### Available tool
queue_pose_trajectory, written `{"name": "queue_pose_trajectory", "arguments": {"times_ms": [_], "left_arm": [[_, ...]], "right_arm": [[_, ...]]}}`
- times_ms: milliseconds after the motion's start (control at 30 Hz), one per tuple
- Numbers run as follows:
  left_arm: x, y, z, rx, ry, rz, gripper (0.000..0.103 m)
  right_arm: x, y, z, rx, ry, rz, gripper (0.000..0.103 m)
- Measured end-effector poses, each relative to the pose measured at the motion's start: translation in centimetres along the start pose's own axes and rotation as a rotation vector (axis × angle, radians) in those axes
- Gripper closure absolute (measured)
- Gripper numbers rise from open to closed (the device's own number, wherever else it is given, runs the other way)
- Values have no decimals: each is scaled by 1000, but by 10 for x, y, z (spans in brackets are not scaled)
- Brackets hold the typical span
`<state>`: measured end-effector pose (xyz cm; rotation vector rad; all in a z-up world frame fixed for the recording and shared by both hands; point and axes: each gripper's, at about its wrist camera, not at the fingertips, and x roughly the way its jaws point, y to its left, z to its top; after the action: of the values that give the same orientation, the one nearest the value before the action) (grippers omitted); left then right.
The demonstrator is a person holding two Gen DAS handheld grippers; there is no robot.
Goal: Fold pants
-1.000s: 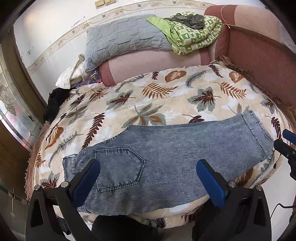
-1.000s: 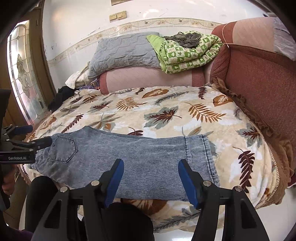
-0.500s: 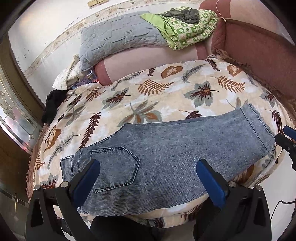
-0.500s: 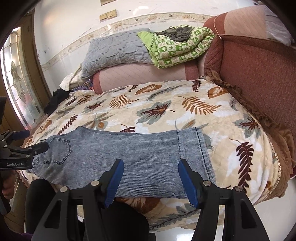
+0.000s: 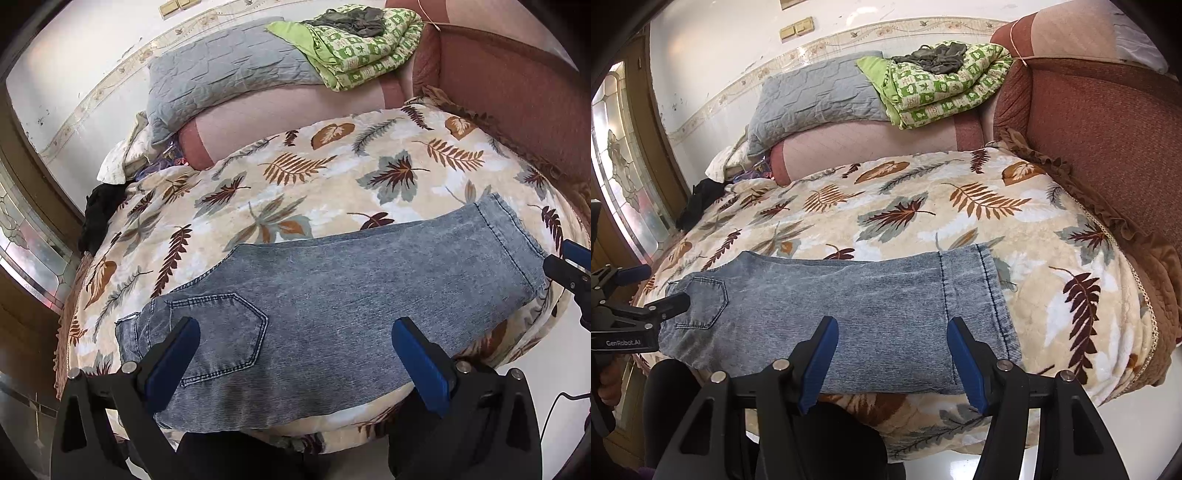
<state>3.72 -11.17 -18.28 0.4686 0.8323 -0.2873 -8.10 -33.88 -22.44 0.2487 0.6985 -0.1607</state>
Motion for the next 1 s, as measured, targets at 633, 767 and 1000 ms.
{"name": "queue_pose_trajectory", "arguments": {"times_ms": [633,767,1000], "left_arm": [[-6,15,-6,-35,-18,-27,0],[-7,17,-8,-41,-21,-33,0],[-8,22,-11,-55,-20,-37,0]], "right_arm": [[-6,30,8,-71,0,-4,38],[-9,41,10,-93,-3,2,38],[-11,57,12,-128,-7,5,38]]}}
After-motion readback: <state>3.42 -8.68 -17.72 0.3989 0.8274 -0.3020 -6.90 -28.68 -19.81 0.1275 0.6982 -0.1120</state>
